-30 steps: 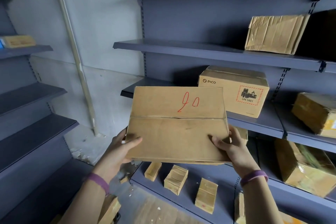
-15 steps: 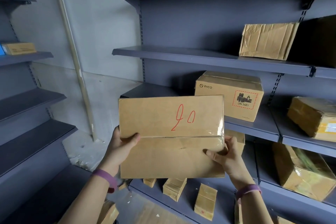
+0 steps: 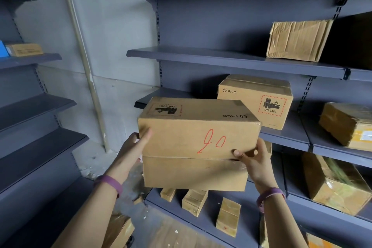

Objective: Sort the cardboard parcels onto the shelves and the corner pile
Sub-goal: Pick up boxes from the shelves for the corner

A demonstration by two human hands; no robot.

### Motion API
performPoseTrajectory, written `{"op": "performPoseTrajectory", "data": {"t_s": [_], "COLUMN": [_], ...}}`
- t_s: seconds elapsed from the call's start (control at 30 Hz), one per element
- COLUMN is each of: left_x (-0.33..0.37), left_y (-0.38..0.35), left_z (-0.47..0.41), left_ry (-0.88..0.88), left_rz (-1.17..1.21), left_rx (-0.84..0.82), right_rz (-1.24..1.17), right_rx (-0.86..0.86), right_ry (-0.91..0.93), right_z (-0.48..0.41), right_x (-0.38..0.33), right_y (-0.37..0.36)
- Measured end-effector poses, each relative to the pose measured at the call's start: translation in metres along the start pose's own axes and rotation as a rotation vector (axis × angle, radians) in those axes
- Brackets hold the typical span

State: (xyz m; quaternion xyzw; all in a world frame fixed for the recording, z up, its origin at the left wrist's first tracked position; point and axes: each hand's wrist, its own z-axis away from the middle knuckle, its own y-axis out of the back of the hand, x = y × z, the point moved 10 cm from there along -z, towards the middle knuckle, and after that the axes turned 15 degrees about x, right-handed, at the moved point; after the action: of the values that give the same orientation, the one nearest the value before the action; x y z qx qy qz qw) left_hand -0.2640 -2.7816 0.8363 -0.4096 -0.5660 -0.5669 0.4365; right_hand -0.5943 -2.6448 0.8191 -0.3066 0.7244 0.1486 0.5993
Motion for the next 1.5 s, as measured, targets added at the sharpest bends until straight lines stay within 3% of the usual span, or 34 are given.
{"op": "performPoseTrajectory", "data": {"t_s": [0.17,0.37,0.57,0.8,1.03,1.13,1.3,1.5], "left_x": [0.012,0.010,-0.003,-0.006,-0.008,-0.009,-0.017,-0.003], "left_y": [-0.005,0.001,0.009,0.006,0.013,0.015,0.017,0.010], "left_z": [0.004,-0.002,-0.001,-0.001,-0.008,-0.008,-0.026,-0.023], "left_ry": [0.090,0.052,0.011,-0.025,-0.094,-0.027,0.193,0.247], "left_rz": [0.136,0.314,0.398,0.361,0.208,0.083,0.159,0.301], "left_rx": [-0.032,0.021,-0.066,-0.255,-0.268,-0.229,-0.106,-0.183], "right_rz": [0.020,0.139,0.046,0.068,0.009,-0.011,0.039,0.086], "right_rx": [-0.022,-0.098,-0.243,-0.097,-0.191,-0.225,-0.249,-0.218], "right_ry": [0.024,0.096,-0.189,-0.210,-0.153,-0.137,-0.088,-0.022], "right_z": [0.001,0.004,0.012,0.007,0.009,0.010,0.007,0.008], "right_x": [0.001,-0.011,-0.003,0.002,0.009,0.010,0.023,0.023], "right_y": [-0.007,-0.012,-0.014,-0.010,-0.017,-0.017,-0.018,-0.023]}}
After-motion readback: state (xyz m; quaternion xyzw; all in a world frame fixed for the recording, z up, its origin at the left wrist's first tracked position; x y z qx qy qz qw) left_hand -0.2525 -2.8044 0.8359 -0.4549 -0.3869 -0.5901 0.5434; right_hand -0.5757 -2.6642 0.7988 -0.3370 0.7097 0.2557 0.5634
